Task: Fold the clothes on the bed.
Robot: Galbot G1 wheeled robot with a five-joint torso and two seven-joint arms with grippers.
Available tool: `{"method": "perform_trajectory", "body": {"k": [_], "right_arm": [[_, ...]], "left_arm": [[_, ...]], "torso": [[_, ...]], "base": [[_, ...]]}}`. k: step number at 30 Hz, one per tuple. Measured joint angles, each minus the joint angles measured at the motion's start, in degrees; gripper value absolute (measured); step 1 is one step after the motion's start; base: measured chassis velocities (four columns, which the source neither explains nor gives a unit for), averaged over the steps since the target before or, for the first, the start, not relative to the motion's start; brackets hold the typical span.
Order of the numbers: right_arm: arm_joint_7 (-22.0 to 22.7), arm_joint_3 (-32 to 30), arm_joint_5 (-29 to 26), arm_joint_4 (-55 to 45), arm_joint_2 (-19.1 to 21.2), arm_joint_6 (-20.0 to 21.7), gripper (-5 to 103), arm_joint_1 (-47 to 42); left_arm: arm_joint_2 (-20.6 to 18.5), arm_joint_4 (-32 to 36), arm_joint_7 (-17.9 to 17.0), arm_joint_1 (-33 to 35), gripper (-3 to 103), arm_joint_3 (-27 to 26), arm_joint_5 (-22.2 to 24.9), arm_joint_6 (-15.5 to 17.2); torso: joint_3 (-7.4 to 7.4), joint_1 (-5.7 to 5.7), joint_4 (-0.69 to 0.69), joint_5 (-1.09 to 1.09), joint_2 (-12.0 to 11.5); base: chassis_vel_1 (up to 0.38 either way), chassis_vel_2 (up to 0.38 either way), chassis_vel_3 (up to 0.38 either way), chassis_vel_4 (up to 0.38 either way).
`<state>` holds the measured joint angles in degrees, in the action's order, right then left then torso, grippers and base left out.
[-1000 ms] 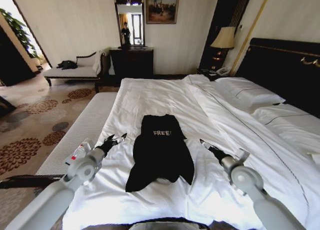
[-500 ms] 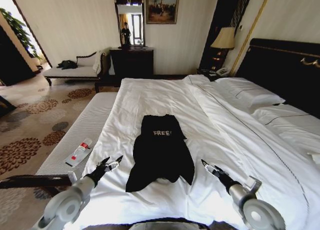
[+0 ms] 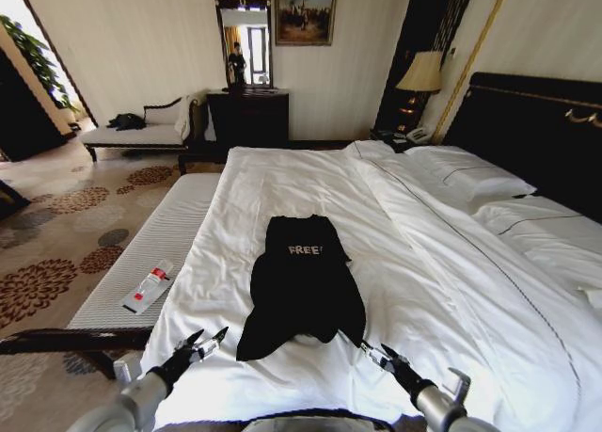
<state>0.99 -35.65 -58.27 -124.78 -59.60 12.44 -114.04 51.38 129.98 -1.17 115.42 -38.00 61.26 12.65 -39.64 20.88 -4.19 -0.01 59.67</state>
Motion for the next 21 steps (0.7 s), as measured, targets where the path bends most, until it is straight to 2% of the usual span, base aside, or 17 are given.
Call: {"method": "perform_trajectory", "body": {"k": [8,11,13,14,21], "right_arm": [[-0.65,3.12,0.74,-0.89,-1.93,-0.14,100,0.60],[-0.89,5.08,1.44,0.27,-2.82,-0.05,89,2.57],[-1.11,5.25,1.44,1.55,-2.92,0.13,89,3.51],[-1.14,5.26,1.38,2.88,-3.02,0.21,84,4.46],[-0.49,6.00,0.82,5.46,-2.97,0.52,79,6.48]], "left_arm": [[0.19,1.70,-1.28,-1.29,97,2.59,0.38,0.23],[0.05,1.72,-1.87,-2.04,97,4.20,0.39,0.54],[0.06,1.40,-2.06,-2.33,97,4.80,0.10,0.62],[0.08,1.15,-2.19,-2.57,97,5.31,-0.15,0.68],[-0.32,0.79,-2.75,-3.92,97,6.80,-0.30,0.93]], "torso": [[0.00,0.00,0.00,0.00,0.00],[0.00,0.00,0.00,0.00,0.00],[0.00,0.00,0.00,0.01,0.00],[0.00,0.00,0.00,0.01,0.00],[0.00,0.00,-0.01,0.01,0.00]], "base": [[0.000,0.000,0.000,0.000],[0.000,0.000,0.000,0.000],[0.000,0.000,0.000,0.000],[0.000,0.000,0.000,0.000],[0.000,0.000,0.000,0.000]]}}
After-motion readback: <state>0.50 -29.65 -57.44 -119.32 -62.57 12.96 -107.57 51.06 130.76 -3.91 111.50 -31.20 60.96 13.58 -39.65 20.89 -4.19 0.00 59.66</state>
